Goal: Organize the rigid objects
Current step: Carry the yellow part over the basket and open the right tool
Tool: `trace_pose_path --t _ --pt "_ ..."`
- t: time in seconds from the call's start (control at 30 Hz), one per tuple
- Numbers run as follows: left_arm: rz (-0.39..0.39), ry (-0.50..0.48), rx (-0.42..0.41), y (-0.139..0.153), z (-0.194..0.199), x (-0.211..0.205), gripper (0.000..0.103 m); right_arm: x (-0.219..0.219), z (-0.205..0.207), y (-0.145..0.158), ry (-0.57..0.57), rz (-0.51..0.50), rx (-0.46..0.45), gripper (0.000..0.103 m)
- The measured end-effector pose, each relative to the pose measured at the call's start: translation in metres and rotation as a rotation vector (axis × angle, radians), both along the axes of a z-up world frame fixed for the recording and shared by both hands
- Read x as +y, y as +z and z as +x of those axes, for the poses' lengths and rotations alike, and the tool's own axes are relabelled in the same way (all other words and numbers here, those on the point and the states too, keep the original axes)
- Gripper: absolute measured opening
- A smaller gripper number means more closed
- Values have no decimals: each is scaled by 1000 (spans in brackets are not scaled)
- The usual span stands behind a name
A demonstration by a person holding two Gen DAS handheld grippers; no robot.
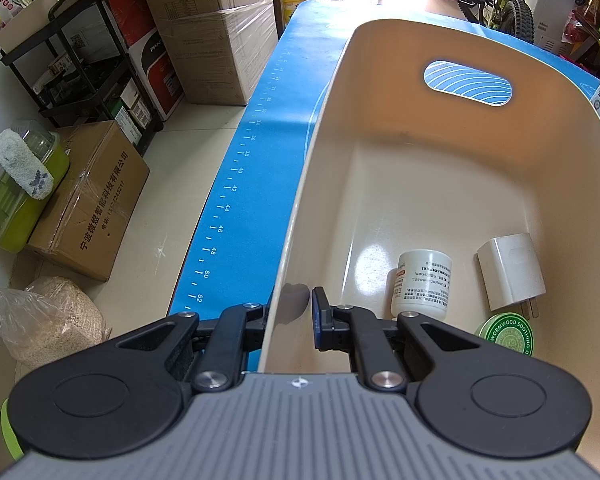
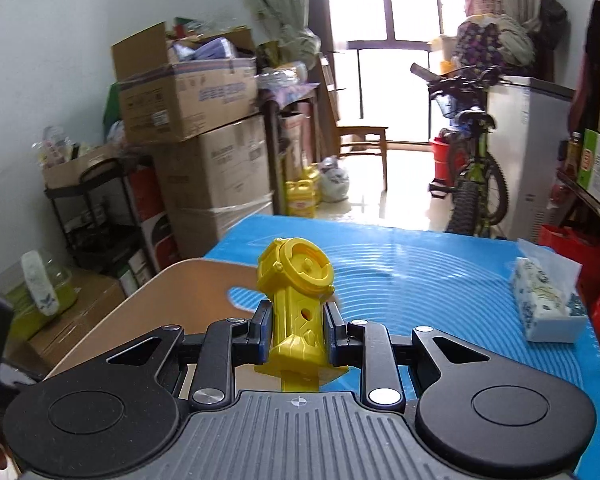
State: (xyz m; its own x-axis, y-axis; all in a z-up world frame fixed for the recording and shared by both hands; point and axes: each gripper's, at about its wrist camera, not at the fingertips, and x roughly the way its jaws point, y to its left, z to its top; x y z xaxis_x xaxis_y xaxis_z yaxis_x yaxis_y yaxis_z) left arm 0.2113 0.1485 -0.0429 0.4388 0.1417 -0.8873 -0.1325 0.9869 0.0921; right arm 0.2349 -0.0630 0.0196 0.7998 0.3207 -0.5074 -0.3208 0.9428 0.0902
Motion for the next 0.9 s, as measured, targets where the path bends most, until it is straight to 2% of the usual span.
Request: trace_pose_path --t 0.17,0.43,0.67,0.9 --pt "2 0 0 0 0 0 15 31 -4 -14 82 -30 55 35" --pt "6 0 1 0 1 -1 15 72 -6 -44 169 -139 188 35" --pt "9 -1 1 1 1 -2 15 89 -5 -58 200 -232 273 35" --pt "14 -4 0 2 1 -4 15 91 1 -63 217 -261 331 35"
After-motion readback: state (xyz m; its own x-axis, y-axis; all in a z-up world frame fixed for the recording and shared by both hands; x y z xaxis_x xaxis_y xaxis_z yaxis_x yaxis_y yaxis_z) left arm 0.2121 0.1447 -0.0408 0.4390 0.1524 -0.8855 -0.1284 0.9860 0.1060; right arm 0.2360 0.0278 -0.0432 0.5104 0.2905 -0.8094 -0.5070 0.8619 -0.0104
